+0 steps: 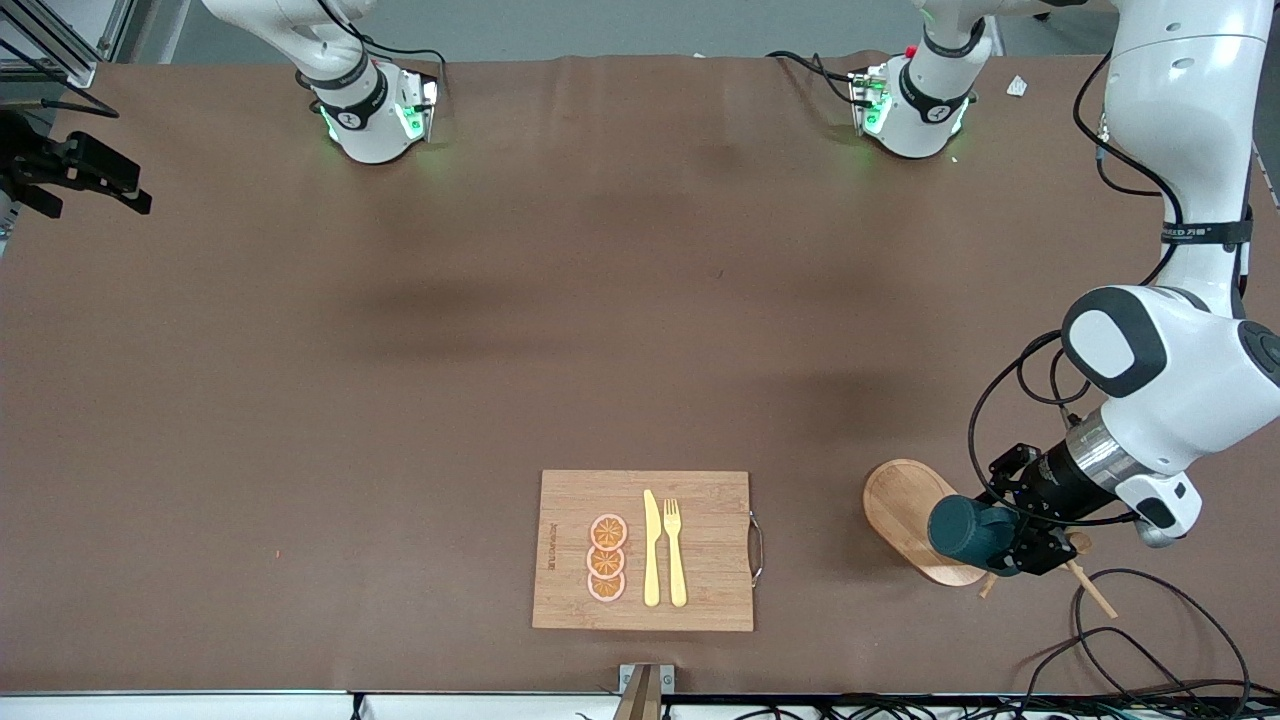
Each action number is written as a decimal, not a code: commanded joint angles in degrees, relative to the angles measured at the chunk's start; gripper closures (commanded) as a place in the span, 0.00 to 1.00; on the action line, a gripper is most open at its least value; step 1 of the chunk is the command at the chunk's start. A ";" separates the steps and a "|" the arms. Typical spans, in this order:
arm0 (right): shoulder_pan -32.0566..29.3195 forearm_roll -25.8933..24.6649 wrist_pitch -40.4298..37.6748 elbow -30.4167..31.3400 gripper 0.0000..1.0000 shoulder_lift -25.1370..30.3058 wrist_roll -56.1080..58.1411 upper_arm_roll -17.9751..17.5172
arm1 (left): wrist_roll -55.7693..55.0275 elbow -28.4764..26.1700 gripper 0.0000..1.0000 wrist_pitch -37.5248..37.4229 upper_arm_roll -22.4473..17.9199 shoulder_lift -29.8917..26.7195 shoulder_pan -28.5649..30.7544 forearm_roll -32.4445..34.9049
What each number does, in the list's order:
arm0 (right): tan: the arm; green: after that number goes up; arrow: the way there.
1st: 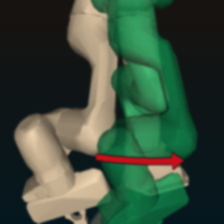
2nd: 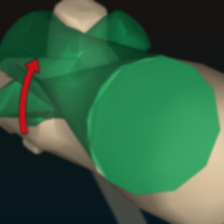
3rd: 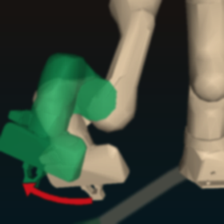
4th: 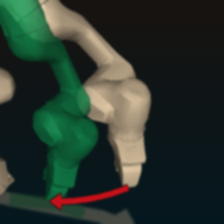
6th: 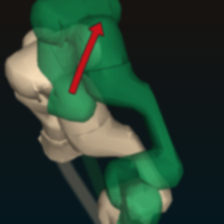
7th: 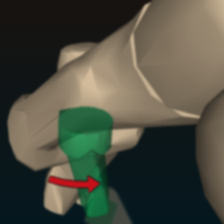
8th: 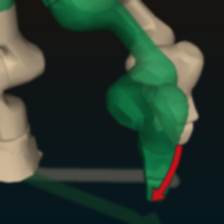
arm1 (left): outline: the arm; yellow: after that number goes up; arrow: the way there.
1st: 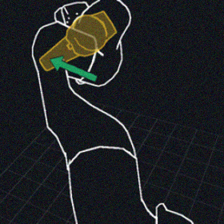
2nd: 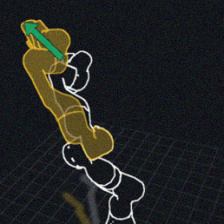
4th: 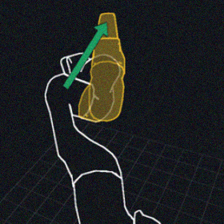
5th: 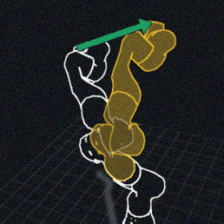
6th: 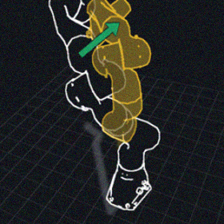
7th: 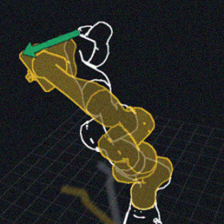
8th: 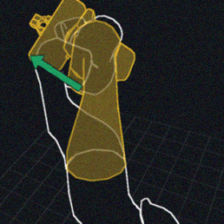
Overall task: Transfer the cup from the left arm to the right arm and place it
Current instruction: 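Lift the teal mug off the stand with the left gripper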
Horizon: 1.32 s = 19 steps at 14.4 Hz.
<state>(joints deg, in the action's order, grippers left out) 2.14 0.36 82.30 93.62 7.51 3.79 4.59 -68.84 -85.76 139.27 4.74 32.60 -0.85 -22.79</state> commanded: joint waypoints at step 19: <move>0.58 0.16 -0.04 1.13 0.00 1.28 -0.54 0.16 | -9.56 2.35 0.30 -3.12 1.15 -4.48 -18.30 23.90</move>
<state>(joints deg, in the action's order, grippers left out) 2.16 0.36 82.30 93.63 7.51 3.79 4.57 -78.07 -84.20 136.87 6.51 28.48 -17.51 -3.33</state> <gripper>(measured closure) 0.000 0.159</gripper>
